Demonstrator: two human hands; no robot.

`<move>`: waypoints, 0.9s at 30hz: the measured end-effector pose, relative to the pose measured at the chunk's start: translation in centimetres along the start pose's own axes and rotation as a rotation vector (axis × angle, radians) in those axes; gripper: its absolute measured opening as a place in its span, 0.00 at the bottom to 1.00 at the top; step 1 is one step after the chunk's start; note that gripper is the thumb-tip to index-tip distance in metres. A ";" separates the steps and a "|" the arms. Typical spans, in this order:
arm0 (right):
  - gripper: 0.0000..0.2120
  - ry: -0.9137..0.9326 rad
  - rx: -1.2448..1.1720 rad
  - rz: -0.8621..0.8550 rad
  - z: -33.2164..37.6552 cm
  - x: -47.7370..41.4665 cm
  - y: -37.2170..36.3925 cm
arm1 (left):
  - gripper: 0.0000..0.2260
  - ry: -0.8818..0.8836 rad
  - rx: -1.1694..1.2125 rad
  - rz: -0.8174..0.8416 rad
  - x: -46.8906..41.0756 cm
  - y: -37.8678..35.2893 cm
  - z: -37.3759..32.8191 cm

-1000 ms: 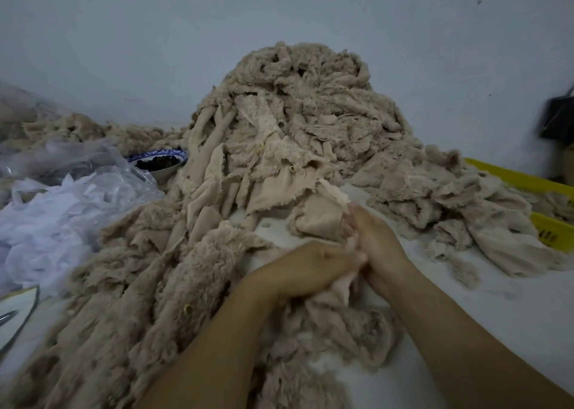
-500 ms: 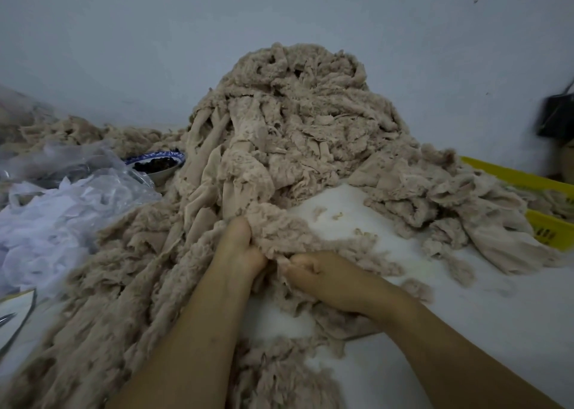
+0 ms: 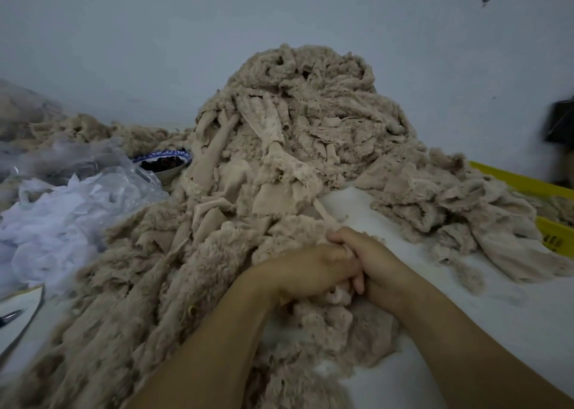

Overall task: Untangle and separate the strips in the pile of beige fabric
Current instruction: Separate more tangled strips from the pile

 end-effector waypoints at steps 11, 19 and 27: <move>0.14 0.472 0.476 -0.356 2.5 0.0 0.4 | 0.12 0.162 0.379 -0.026 0.0 0.6 1.9; 0.12 0.415 0.917 0.298 0.3 1.4 -4.3 | 0.13 0.187 0.994 -0.493 -1.2 3.1 5.0; 0.16 0.229 0.732 0.444 1.1 2.6 -3.3 | 0.18 -0.173 2.017 -0.554 0.8 7.2 7.4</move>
Point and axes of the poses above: each hand's wrist, its own x-axis away from the middle knuckle, its own y-axis out of the back of the hand, z = x × y, the point moved 4 cm from there along -x, towards the middle knuckle, and after that the axes turned 10 degrees about -x, right-handed, at the moved point
